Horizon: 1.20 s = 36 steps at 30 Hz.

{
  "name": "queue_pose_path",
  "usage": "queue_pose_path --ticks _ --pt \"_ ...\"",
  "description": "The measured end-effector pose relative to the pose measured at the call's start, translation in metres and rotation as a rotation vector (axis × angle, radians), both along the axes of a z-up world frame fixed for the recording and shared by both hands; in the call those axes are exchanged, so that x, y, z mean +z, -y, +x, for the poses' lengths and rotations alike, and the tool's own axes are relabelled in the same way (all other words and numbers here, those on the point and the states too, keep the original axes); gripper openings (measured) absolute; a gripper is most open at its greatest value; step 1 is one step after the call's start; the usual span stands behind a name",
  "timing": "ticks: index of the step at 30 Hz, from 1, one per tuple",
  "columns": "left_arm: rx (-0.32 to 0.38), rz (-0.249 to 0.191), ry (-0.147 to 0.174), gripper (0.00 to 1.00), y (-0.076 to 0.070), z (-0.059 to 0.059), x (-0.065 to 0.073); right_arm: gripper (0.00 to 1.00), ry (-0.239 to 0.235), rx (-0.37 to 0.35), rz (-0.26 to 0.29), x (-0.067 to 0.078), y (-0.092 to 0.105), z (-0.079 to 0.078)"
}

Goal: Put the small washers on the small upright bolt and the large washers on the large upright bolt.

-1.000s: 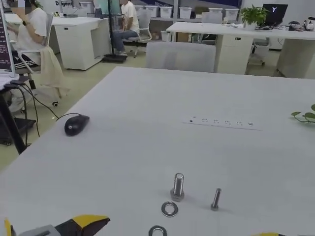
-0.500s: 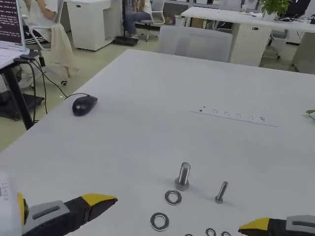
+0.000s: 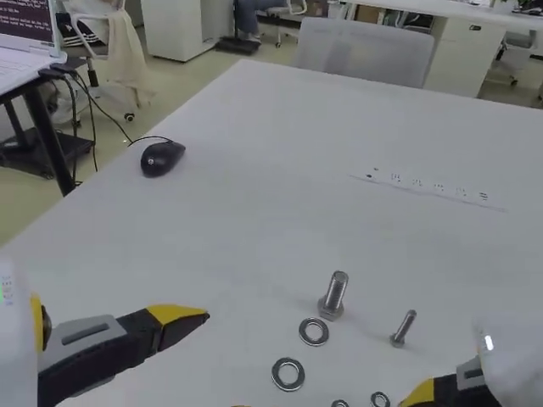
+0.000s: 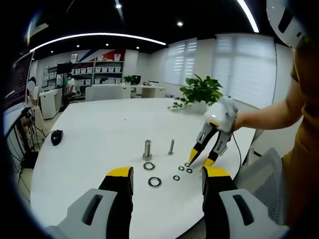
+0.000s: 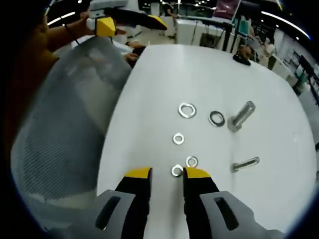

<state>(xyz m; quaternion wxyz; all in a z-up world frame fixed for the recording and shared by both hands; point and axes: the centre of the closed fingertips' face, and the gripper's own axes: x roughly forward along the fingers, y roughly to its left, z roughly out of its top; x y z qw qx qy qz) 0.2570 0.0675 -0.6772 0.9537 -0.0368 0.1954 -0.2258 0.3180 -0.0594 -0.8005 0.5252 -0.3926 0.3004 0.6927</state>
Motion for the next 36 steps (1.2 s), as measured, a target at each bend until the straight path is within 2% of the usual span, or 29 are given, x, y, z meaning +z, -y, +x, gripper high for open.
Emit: queue_pose_path --ticks 2,4,7,11,14,19,20,21,27,31,36 --pt "0.003 -0.006 -0.001 0.55 -0.001 0.001 -0.001 0.26 0.002 0.014 -0.023 -0.004 0.000 0.000" --pt "0.004 -0.006 -0.006 0.55 -0.001 0.001 -0.003 0.26 0.027 0.041 -0.060 -0.010 0.003 0.003" --pt "0.002 -0.007 -0.008 0.55 0.000 0.001 -0.003 0.26 0.010 0.078 -0.078 -0.014 0.001 0.001" --pt "0.005 -0.009 -0.004 0.55 0.000 0.002 -0.002 0.26 0.008 0.087 -0.086 -0.018 -0.002 0.005" --pt "0.011 -0.015 -0.001 0.55 -0.001 0.002 -0.001 0.26 0.007 0.107 -0.125 -0.025 0.002 0.005" --pt "0.013 -0.014 -0.012 0.55 0.000 0.000 -0.005 0.22 0.021 0.130 -0.117 -0.024 -0.001 0.007" --pt "0.014 -0.016 -0.011 0.55 0.000 0.000 -0.005 0.22 0.057 0.179 -0.117 -0.025 -0.001 0.008" --pt "0.015 -0.016 -0.010 0.55 0.000 0.000 -0.005 0.22 0.060 0.187 -0.119 -0.025 -0.001 0.007" --pt "0.023 -0.011 -0.010 0.55 -0.003 -0.001 -0.004 0.21 0.073 0.208 -0.128 -0.025 0.000 0.006" --pt "0.027 -0.010 -0.004 0.55 -0.005 -0.002 -0.002 0.15 0.095 0.223 -0.128 -0.025 0.000 0.008" --pt "0.028 -0.007 -0.004 0.55 -0.005 -0.004 -0.003 0.15 0.101 0.230 -0.134 -0.026 -0.001 0.007"
